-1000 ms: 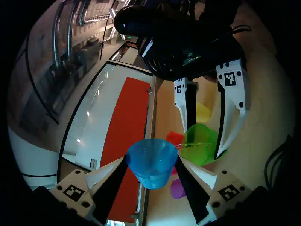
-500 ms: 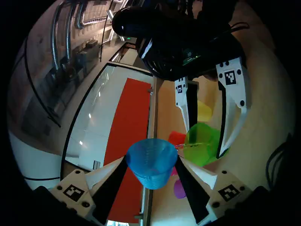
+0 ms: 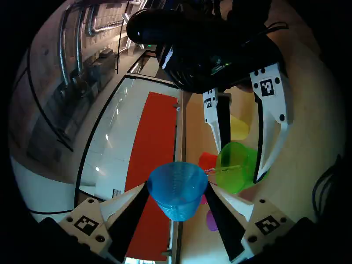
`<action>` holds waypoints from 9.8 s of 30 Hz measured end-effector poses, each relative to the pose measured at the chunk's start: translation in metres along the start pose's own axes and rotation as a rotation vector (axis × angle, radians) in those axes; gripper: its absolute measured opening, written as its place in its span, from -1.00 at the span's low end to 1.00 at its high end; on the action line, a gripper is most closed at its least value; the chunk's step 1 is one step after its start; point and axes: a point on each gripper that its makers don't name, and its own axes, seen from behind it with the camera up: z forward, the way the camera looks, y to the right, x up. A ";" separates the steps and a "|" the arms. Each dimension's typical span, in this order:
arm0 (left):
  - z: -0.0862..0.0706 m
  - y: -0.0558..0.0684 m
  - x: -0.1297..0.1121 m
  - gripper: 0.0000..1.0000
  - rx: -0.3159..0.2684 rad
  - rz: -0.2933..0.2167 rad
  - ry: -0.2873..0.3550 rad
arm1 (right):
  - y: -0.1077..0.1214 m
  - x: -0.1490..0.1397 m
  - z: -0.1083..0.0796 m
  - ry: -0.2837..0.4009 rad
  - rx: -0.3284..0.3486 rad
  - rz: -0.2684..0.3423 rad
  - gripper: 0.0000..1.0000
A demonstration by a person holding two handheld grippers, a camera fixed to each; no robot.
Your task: Pour water
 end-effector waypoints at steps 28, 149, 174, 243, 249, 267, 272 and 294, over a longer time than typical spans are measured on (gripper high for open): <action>0.000 -0.007 0.002 0.75 0.023 0.046 0.003 | 0.001 0.001 0.000 0.004 -0.005 -0.003 0.81; -0.009 -0.027 0.027 0.76 0.126 0.309 0.027 | 0.005 0.006 0.000 0.027 -0.006 0.004 0.81; -0.005 -0.031 0.008 0.75 0.111 0.100 0.002 | 0.007 0.009 -0.002 0.027 -0.022 0.011 0.81; 0.004 0.080 -0.083 0.76 -0.288 -1.176 -0.178 | 0.017 -0.014 -0.032 -0.090 -0.001 -0.007 0.81; 0.008 0.097 -0.088 0.76 -0.327 -1.174 -0.209 | 0.020 -0.028 -0.042 -0.135 0.011 0.013 0.82; 0.014 0.131 -0.106 0.76 -0.368 -1.191 -0.267 | 0.025 -0.072 -0.060 -0.243 0.007 0.020 0.82; 0.013 0.138 -0.111 0.76 -0.369 -1.189 -0.279 | 0.027 -0.081 -0.062 -0.257 0.001 0.032 0.82; 0.014 0.146 -0.114 0.76 -0.371 -1.205 -0.268 | 0.031 -0.106 -0.066 -0.297 -0.019 0.052 0.82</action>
